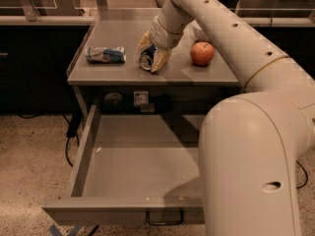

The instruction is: Pick pepsi can from top drawer and place on counter

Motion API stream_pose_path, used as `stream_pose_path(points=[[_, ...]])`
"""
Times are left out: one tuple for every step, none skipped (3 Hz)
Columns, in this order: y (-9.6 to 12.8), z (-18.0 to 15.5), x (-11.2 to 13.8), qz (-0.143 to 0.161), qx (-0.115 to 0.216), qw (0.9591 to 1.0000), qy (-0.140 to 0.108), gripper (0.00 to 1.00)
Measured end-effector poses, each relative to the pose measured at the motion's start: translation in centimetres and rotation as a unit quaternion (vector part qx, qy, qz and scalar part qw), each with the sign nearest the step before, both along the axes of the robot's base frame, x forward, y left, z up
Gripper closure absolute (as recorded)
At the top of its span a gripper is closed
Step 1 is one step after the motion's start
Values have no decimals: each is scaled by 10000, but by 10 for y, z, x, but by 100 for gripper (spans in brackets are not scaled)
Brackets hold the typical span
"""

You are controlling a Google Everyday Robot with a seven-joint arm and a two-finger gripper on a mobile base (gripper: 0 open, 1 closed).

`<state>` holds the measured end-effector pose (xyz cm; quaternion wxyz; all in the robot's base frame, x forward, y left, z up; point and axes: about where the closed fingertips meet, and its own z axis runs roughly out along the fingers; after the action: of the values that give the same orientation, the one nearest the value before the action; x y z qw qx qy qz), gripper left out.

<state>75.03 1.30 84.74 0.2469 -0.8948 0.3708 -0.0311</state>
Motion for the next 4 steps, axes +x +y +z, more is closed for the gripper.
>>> stream_pose_path(points=[[0, 0, 0, 0, 0, 10000, 1, 0], [0, 0, 0, 0, -1, 10000, 1, 0], [-1, 21, -2, -85, -220, 9997, -61, 0], [2, 65, -10, -183, -691, 9971, -258, 0]])
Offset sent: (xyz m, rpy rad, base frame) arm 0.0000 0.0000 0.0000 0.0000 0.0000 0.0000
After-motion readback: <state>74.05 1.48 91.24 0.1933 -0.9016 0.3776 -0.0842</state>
